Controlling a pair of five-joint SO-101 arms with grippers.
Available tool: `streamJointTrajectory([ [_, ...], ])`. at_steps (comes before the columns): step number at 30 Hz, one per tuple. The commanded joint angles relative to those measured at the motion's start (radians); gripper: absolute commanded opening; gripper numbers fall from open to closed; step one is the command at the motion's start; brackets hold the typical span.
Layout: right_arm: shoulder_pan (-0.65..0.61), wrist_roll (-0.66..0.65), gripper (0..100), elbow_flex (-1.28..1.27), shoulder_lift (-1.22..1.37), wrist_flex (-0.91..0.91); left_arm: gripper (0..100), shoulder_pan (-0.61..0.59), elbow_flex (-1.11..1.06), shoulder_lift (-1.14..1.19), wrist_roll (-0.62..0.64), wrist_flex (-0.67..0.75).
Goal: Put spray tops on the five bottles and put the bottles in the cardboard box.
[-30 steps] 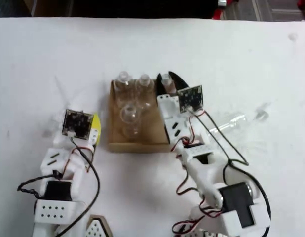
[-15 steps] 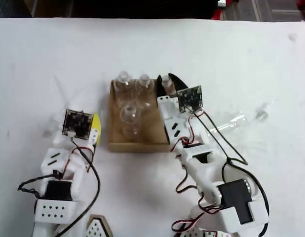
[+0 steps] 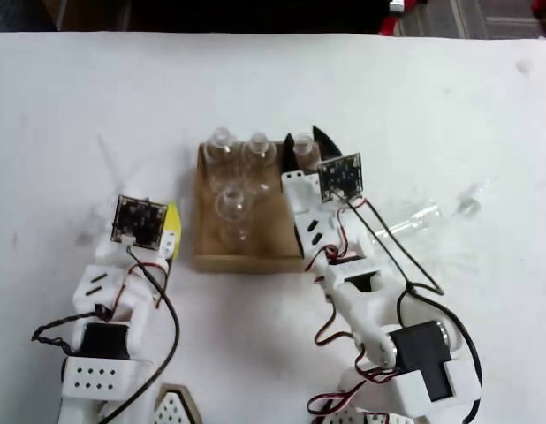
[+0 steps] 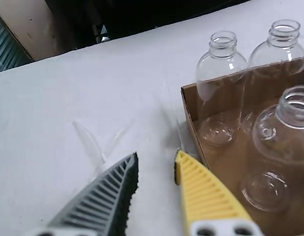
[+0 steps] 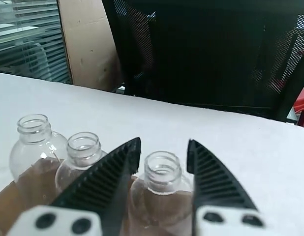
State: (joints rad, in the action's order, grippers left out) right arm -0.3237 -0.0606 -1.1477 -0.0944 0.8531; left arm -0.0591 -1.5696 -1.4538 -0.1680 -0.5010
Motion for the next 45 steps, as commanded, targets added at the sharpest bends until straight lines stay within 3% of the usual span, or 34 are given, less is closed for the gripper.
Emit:
streamJointTrajectory([
  [1, 0.004, 0.006, 15.2, 0.038, -0.004, 0.018, 12, 0.007, 0.006, -0.018, -0.011, 0.028],
  [14, 0.002, 0.006, 15.2, 0.015, -0.039, 0.027, 12, 0.007, 0.006, -0.018, -0.011, 0.028],
  [22, -0.105, 0.006, 15.2, -0.203, -0.384, 0.018, 12, 0.007, 0.006, -0.018, -0.011, 0.028],
  [31, -0.030, 0.006, 15.2, -0.365, -0.628, 0.025, 12, 0.007, 0.006, -0.018, -0.011, 0.028],
  [39, -0.061, -0.003, 15.2, -0.535, -0.954, 0.012, 12, 0.007, 0.006, -0.018, -0.011, 0.029],
  [45, -0.056, -0.003, 15.2, -0.542, -1.147, -0.292, 12, 0.007, 0.006, -0.018, -0.014, 0.029],
])
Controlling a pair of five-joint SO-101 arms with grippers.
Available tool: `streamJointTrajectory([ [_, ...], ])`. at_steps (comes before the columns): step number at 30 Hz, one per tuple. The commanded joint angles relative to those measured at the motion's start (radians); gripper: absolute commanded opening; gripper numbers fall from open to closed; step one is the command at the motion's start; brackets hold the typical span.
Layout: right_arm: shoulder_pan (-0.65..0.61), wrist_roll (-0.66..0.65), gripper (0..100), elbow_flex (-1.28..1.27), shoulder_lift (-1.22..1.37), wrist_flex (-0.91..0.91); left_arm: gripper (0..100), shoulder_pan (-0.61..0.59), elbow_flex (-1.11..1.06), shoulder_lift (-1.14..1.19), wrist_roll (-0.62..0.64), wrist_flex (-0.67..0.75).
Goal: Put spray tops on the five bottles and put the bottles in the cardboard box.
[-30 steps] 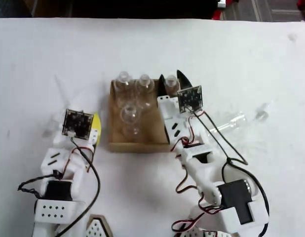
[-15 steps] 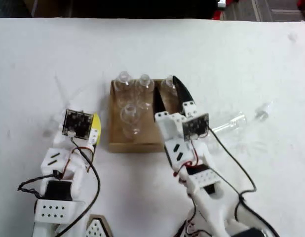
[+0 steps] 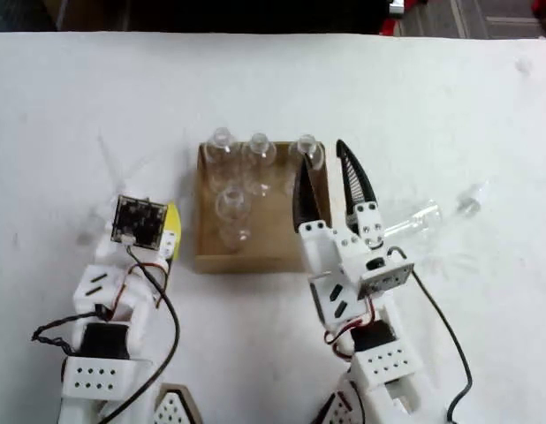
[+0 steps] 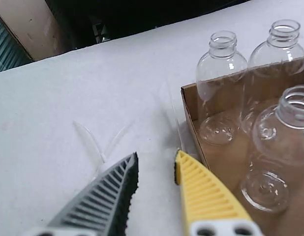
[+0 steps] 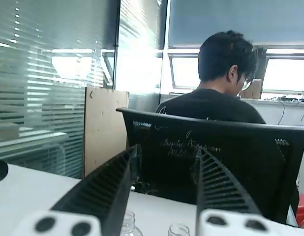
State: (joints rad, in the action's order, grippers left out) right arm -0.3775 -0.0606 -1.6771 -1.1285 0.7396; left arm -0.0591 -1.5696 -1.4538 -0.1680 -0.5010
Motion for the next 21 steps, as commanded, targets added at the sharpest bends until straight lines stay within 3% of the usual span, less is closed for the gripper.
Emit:
streamJointTrajectory([
  [1, -0.005, -0.003, 15.2, -0.014, -0.140, -0.220, 12, 0.007, 0.006, -0.018, -0.014, 0.029],
  [21, 0.001, -0.003, 15.5, -0.018, -0.601, -0.854, 12, 0.007, 0.006, -0.018, -0.017, 0.029],
])
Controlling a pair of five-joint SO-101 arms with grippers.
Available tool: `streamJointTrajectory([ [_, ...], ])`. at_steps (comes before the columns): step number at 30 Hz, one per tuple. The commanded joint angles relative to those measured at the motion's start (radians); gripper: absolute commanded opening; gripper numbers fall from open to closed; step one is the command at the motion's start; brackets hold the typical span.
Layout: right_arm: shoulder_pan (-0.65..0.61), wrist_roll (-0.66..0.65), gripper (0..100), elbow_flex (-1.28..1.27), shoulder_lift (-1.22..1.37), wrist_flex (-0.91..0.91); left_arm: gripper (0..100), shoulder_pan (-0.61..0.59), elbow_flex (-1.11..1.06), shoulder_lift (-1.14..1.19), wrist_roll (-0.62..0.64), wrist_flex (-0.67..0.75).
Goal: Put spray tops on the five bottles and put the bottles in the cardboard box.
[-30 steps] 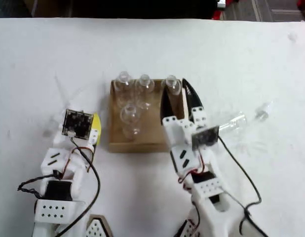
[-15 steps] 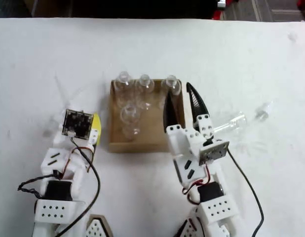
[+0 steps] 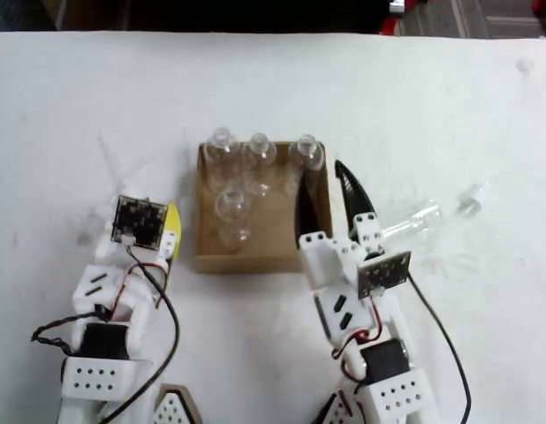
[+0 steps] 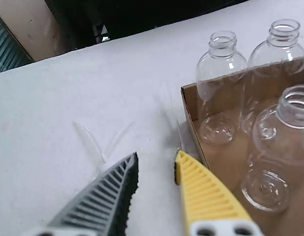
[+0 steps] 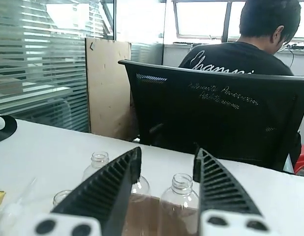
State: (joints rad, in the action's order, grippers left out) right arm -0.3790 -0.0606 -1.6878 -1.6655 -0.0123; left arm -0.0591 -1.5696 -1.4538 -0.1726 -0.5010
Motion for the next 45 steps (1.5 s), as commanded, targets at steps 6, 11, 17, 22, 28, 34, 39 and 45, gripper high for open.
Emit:
streamJointTrajectory([
  [6, 0.002, -0.003, 15.6, -0.006, -0.117, -0.226, 12, 0.007, 0.006, -0.018, -0.014, 0.029],
  [11, 0.002, -0.003, 15.6, -0.006, -0.116, -0.231, 12, 0.007, 0.006, -0.018, -0.014, 0.029],
  [17, 0.004, -0.003, 15.6, -0.006, -0.113, -0.232, 12, 0.007, 0.006, -0.018, -0.014, 0.029],
  [22, 0.036, 0.002, 15.6, -0.006, -0.113, -0.232, 12, 0.007, 0.006, -0.018, -0.014, 0.029],
  [28, 0.170, 0.009, 15.6, -0.005, -0.111, -0.177, 12, 0.007, 0.006, -0.018, -0.014, 0.029],
  [34, 0.246, 0.221, 14.2, -0.005, -0.110, -0.173, 12, 0.007, 0.006, -0.018, -0.015, 0.029],
  [39, 0.259, 0.232, 4.3, -0.005, -0.110, -0.154, 12, 0.007, 0.006, -0.015, -0.015, 0.029],
  [45, 0.263, 0.235, 2.1, -0.005, -0.110, -0.119, 12, 0.007, 0.006, -0.013, -0.015, 0.029],
])
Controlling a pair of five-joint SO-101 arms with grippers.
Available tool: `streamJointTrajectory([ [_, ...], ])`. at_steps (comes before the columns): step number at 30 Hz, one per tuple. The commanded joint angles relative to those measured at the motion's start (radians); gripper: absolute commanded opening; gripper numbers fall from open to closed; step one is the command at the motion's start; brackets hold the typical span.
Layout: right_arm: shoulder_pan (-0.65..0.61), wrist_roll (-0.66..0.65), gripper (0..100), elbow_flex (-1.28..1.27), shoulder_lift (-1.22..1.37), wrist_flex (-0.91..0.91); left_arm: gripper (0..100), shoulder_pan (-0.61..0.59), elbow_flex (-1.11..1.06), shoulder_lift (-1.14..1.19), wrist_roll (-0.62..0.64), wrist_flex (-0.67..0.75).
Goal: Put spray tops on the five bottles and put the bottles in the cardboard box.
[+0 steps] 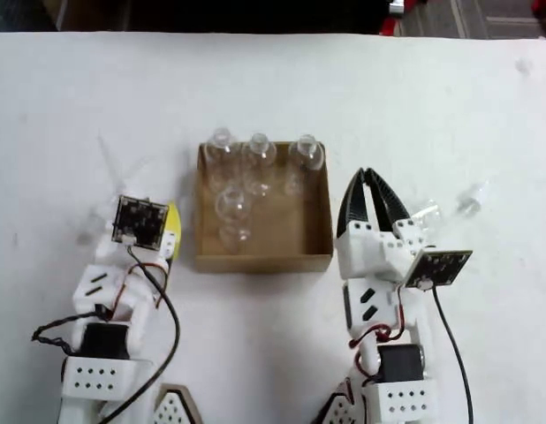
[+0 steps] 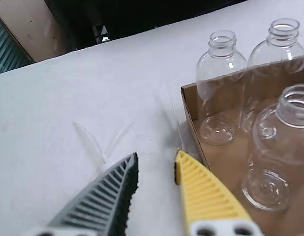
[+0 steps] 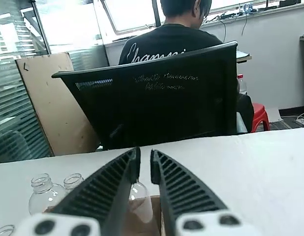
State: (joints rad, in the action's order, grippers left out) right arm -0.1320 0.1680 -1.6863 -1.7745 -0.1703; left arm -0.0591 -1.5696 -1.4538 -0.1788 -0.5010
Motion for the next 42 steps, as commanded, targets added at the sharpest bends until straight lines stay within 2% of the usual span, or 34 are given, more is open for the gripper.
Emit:
streamJointTrajectory([
  [1, 0.018, 0.005, 2.2, -0.006, -0.001, 0.048, 12, 0.007, 0.006, -0.013, -0.009, 0.029],
  [15, 0.019, 0.003, 3.7, -0.005, -0.010, 0.108, 12, 0.008, 0.006, -0.013, -0.009, 0.029],
  [23, 0.018, 0.005, 32.9, -0.005, -0.002, -0.004, 12, 0.010, 0.006, -0.015, -0.009, 0.029],
  [27, 0.010, 0.006, 37.9, -0.005, -0.002, -0.021, 12, 0.008, 0.006, -0.015, -0.009, 0.029],
  [34, 0.008, 0.006, 37.8, -0.005, -0.002, -0.015, 12, 0.007, 0.006, -0.015, -0.009, 0.029],
  [37, 0.008, 0.006, 33.5, -0.005, -0.002, -0.013, 12, 0.007, 0.006, -0.015, -0.009, 0.029],
  [39, 0.007, 0.006, 24.8, -0.005, -0.002, -0.013, 12, 0.007, 0.006, -0.015, -0.009, 0.029],
  [42, 0.007, 0.005, 3.8, -0.005, -0.002, 0.030, 12, 0.007, 0.006, -0.015, -0.009, 0.029],
])
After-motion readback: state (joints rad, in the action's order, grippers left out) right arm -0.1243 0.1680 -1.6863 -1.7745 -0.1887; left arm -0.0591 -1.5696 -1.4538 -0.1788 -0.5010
